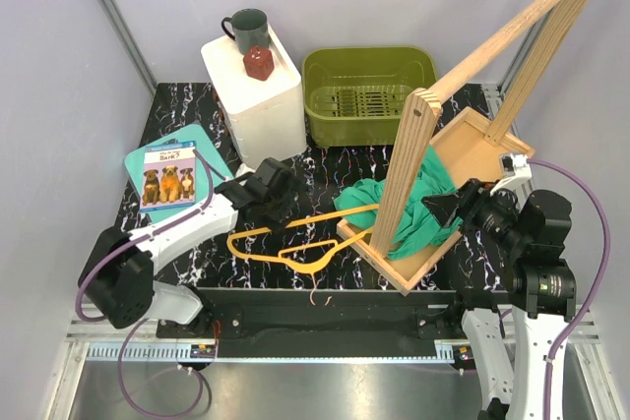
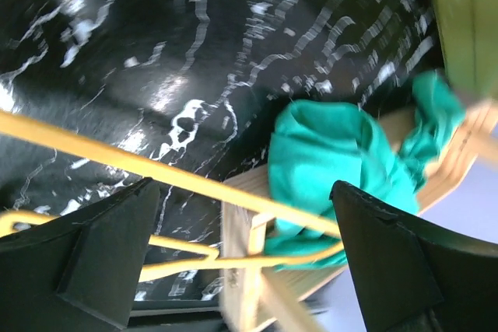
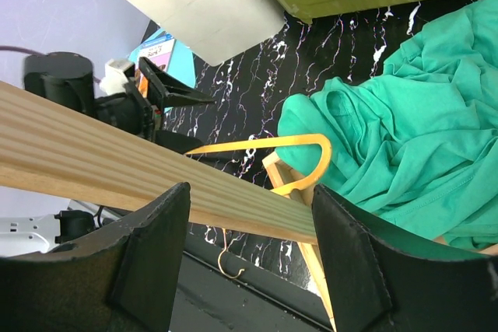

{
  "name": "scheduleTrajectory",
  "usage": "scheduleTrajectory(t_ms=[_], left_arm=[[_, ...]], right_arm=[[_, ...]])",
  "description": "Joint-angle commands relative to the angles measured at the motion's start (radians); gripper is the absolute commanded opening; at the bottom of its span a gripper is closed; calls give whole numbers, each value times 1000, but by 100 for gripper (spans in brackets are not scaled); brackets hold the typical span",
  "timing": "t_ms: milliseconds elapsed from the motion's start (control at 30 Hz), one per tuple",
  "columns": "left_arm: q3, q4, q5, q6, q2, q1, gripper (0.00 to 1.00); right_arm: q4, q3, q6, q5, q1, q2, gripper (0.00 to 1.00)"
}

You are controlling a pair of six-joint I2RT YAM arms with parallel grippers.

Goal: Remove the tank top from the hanger

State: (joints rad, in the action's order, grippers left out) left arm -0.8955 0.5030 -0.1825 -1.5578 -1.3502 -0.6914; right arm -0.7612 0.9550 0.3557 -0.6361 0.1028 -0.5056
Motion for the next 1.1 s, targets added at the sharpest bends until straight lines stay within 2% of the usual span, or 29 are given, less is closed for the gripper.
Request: scheduleTrajectory(t_ms=[0, 200, 333, 367, 467, 567, 600, 667, 1067], left_arm=[[30, 13, 34, -272, -21, 7, 95], [81, -70, 120, -353, -84, 10, 93], [99, -144, 175, -375, -173, 35, 87], [101, -153, 175, -375, -187, 38, 76], [96, -169, 160, -375, -204, 44, 61], [92, -169, 137, -355, -190, 43, 29], [92, -167, 130, -338, -181, 43, 10], [87, -158, 92, -324, -155, 35, 1], [-54, -129, -6, -131, -10, -7, 0]], right_arm=[[-12, 7, -17, 27, -2, 10, 71], [-29, 19, -31, 44, -2, 9, 71], [-29, 25, -29, 42, -2, 7, 71], [-29, 27, -32, 42, -2, 7, 71], [-36, 31, -37, 44, -2, 9, 71], [-38, 36, -41, 46, -2, 9, 71], [-38, 37, -41, 49, -2, 9, 71], [-36, 39, -41, 52, -2, 6, 71], [-29, 36, -40, 62, -2, -5, 70]])
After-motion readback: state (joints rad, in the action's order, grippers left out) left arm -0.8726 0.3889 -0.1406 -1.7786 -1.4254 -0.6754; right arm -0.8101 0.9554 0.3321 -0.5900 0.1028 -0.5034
